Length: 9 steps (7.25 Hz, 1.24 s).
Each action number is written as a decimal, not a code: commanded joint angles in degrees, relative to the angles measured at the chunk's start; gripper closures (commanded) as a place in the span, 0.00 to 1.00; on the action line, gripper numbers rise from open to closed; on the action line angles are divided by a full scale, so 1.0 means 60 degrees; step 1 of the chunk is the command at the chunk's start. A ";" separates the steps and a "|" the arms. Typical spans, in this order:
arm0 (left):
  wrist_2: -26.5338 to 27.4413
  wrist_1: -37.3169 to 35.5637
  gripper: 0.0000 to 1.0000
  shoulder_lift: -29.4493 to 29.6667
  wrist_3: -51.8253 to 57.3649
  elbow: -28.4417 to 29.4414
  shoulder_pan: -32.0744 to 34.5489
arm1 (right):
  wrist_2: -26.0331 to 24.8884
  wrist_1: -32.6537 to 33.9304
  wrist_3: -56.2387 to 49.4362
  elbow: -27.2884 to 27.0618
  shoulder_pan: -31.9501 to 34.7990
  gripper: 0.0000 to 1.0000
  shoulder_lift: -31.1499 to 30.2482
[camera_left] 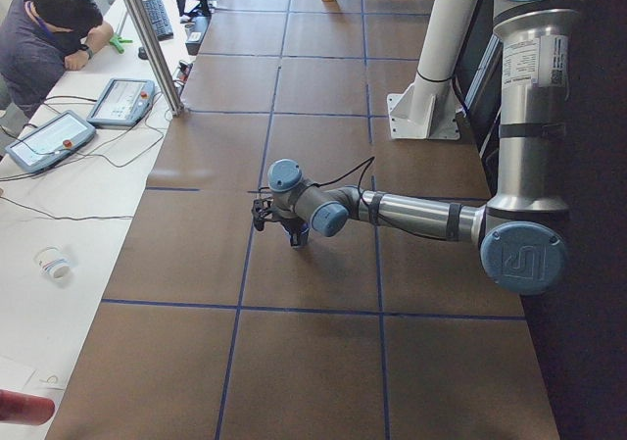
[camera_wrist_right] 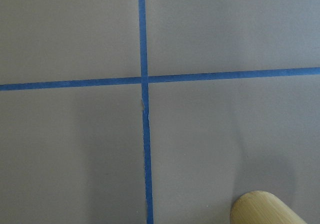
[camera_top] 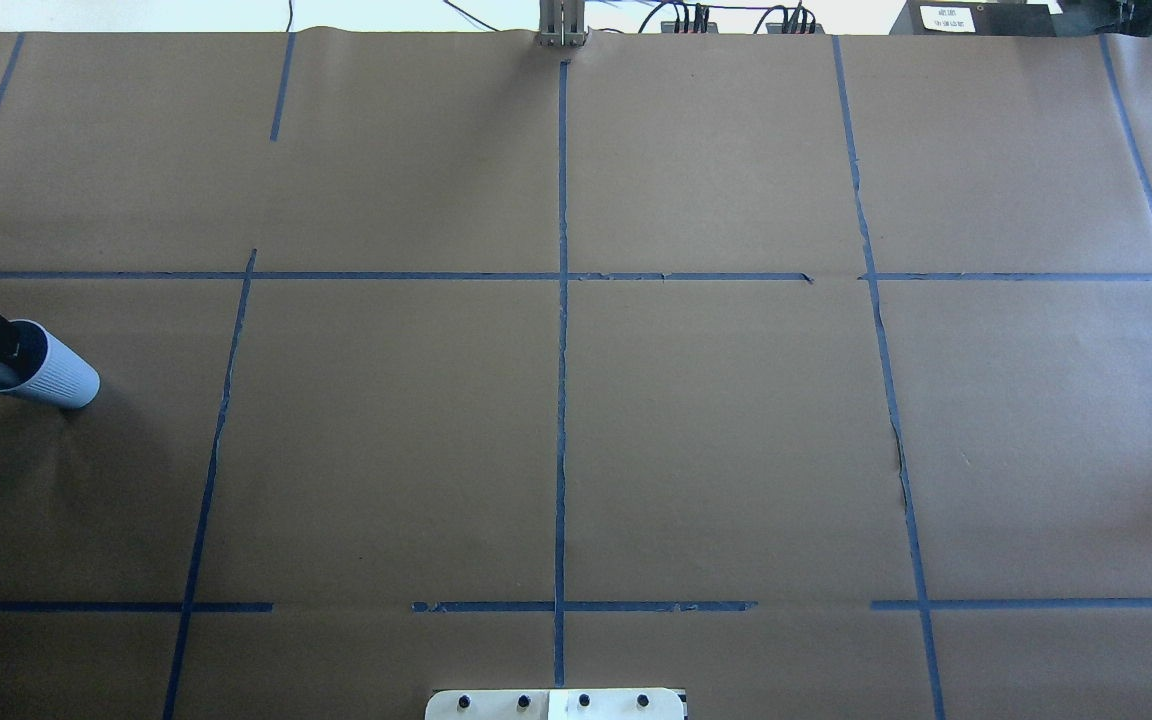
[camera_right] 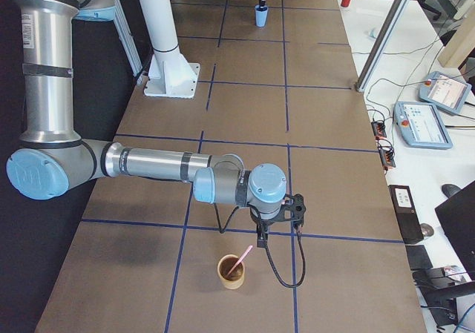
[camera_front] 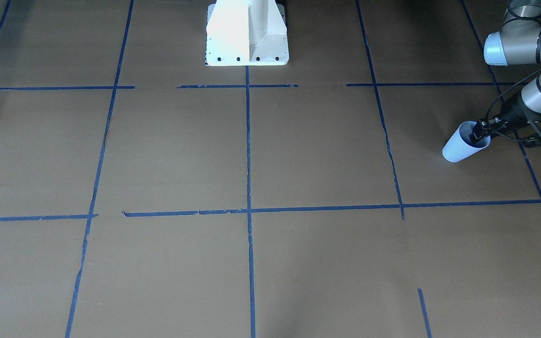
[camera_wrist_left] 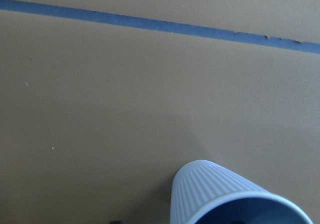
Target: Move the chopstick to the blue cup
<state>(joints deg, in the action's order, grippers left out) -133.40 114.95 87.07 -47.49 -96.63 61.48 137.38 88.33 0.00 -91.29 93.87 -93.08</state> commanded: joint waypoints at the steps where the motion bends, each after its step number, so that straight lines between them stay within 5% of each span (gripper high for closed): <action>1: -0.1079 -0.0956 1.00 0.0019 -0.0054 -0.0778 0.0210 | -0.0001 0.0000 0.0000 -0.0019 0.0000 0.00 0.0000; 2: -0.1101 -0.3009 1.00 0.0730 -0.0054 -0.1727 0.0487 | 0.0013 0.0000 0.0000 -0.0019 0.0000 0.00 0.0072; 4: -0.1013 -0.6545 1.00 0.3768 -0.0402 -0.2219 0.0490 | -0.0016 0.0000 0.0000 -0.0135 -0.0015 0.00 0.0117; 6: -0.0999 -0.6926 1.00 0.5461 -0.2634 -0.2176 -0.0367 | 0.0013 0.0000 -0.0015 -0.0238 -0.0044 0.00 0.0016; 8: 0.1302 -0.6606 1.00 0.7422 -0.5228 -0.1362 -0.2924 | -0.0016 0.0073 -0.0015 -0.0253 -0.0102 0.00 0.0044; 9: 0.2041 -0.5487 1.00 0.7910 -0.5993 -0.0457 -0.3503 | -0.0016 0.0059 -0.0015 -0.0268 -0.0161 0.00 0.0087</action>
<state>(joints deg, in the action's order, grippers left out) -127.87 76.46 129.47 -76.33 -104.86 46.81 137.34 88.68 -0.09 -92.81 93.29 -92.76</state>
